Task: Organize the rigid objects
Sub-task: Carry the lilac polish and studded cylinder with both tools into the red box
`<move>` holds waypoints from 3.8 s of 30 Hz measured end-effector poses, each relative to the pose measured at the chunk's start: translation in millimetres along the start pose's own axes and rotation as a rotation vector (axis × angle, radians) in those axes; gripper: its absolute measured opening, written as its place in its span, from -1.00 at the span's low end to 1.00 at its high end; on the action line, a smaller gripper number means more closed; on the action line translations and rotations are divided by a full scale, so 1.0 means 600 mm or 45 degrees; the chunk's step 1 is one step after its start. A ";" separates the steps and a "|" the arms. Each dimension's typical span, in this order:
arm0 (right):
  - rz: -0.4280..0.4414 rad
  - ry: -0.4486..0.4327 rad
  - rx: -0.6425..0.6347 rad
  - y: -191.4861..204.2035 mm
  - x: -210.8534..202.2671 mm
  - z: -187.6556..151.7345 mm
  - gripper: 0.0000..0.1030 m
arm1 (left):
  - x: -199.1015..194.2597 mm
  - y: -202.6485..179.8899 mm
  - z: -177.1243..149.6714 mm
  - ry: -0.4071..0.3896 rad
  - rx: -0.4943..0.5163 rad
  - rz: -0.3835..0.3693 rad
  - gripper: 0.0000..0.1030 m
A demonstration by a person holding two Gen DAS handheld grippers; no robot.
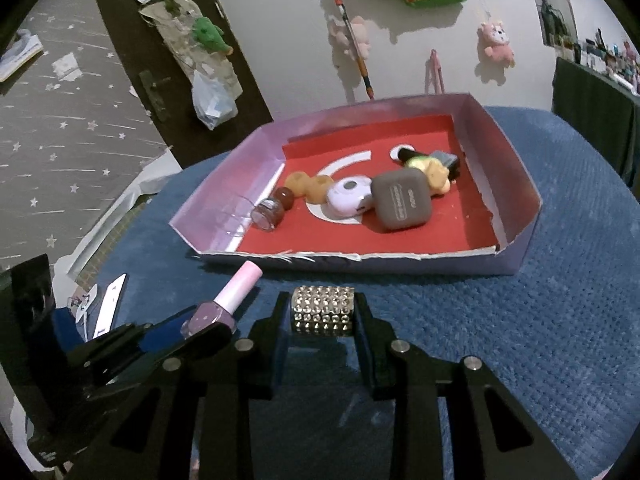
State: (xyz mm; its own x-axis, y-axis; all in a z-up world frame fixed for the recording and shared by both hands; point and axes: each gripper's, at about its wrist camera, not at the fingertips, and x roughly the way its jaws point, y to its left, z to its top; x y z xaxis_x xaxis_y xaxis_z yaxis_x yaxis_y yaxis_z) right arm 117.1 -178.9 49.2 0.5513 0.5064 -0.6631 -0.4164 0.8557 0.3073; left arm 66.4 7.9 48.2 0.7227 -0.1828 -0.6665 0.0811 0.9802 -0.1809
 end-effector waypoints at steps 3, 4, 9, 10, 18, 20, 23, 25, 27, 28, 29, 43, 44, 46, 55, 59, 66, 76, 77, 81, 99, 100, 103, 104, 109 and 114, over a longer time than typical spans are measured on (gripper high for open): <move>0.004 -0.015 -0.011 0.008 -0.008 0.003 -0.38 | -0.009 -0.002 0.004 -0.019 0.003 0.000 -0.35; 0.006 -0.019 -0.013 0.009 -0.010 0.004 -0.38 | -0.011 -0.002 0.005 -0.025 0.004 -0.001 -0.35; 0.016 -0.028 -0.013 0.012 -0.017 0.004 -0.38 | -0.019 -0.002 0.013 -0.049 0.003 -0.003 -0.34; 0.021 -0.029 -0.011 0.012 -0.018 0.005 -0.38 | -0.020 -0.001 0.014 -0.052 0.003 -0.004 -0.35; 0.044 -0.042 -0.010 0.013 -0.024 0.012 -0.38 | -0.024 0.004 0.034 -0.087 0.006 0.001 -0.34; 0.051 -0.047 -0.007 0.012 -0.024 0.016 -0.38 | -0.025 0.006 0.039 -0.095 0.009 0.001 -0.35; 0.056 -0.051 -0.009 0.011 -0.025 0.022 -0.38 | -0.024 0.007 0.051 -0.112 0.019 0.003 -0.35; 0.056 -0.052 -0.013 0.009 -0.024 0.027 -0.38 | -0.024 0.007 0.057 -0.118 0.024 0.003 -0.35; 0.052 -0.054 -0.018 0.008 -0.023 0.032 -0.38 | -0.023 0.007 0.067 -0.125 0.032 0.005 -0.35; 0.048 -0.057 -0.020 0.008 -0.022 0.037 -0.38 | -0.023 0.007 0.069 -0.127 0.035 0.003 -0.35; 0.047 -0.059 -0.021 0.007 -0.022 0.040 -0.38 | -0.021 0.007 0.072 -0.128 0.037 0.001 -0.35; -0.010 -0.032 -0.031 -0.020 0.019 0.083 -0.38 | 0.036 0.011 0.110 -0.056 0.053 -0.067 -0.34; -0.014 -0.023 -0.031 -0.022 0.024 0.086 -0.38 | 0.045 0.012 0.114 -0.043 0.049 -0.074 -0.34; -0.024 -0.011 -0.030 -0.026 0.032 0.088 -0.38 | 0.056 0.014 0.117 -0.027 0.043 -0.077 -0.35; -0.054 0.058 -0.022 -0.048 0.073 0.098 -0.38 | 0.105 0.022 0.118 0.049 0.021 -0.079 -0.34; -0.063 0.082 -0.018 -0.053 0.087 0.100 -0.38 | 0.118 0.027 0.119 0.065 0.014 -0.069 -0.35; -0.073 0.106 -0.024 -0.054 0.104 0.103 -0.38 | 0.139 0.033 0.120 0.093 0.009 -0.046 -0.35; -0.088 0.136 -0.014 -0.063 0.123 0.102 -0.38 | 0.163 0.039 0.117 0.136 0.000 -0.021 -0.35; -0.088 0.139 -0.014 -0.063 0.125 0.102 -0.38 | 0.163 0.038 0.117 0.139 0.001 -0.018 -0.35; -0.083 0.136 -0.024 -0.061 0.128 0.102 -0.38 | 0.169 0.040 0.117 0.145 -0.007 -0.003 -0.34; -0.161 0.141 -0.026 -0.074 0.147 0.099 -0.38 | 0.184 0.039 0.126 0.184 -0.026 0.069 -0.34; -0.167 0.133 -0.022 -0.075 0.147 0.101 -0.38 | 0.184 0.040 0.126 0.182 -0.027 0.074 -0.34; -0.193 0.109 -0.019 -0.080 0.146 0.103 -0.38 | 0.187 0.043 0.127 0.173 -0.025 0.101 -0.34; -0.199 0.104 -0.019 -0.081 0.147 0.104 -0.38 | 0.189 0.044 0.128 0.170 -0.026 0.110 -0.34; -0.206 0.111 -0.023 -0.082 0.151 0.105 -0.38 | 0.191 0.047 0.127 0.171 -0.027 0.112 -0.34; -0.203 0.113 -0.019 -0.084 0.150 0.106 -0.37 | 0.190 0.047 0.128 0.172 -0.031 0.108 -0.34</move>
State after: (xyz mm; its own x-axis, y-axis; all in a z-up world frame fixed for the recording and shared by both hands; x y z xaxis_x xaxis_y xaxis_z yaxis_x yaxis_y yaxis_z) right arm 233.5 -169.5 17.5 0.5456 0.3521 -0.7605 -0.3399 0.9224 0.1832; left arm 203.8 20.8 22.5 0.6271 -0.1098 -0.7712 0.0059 0.9906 -0.1363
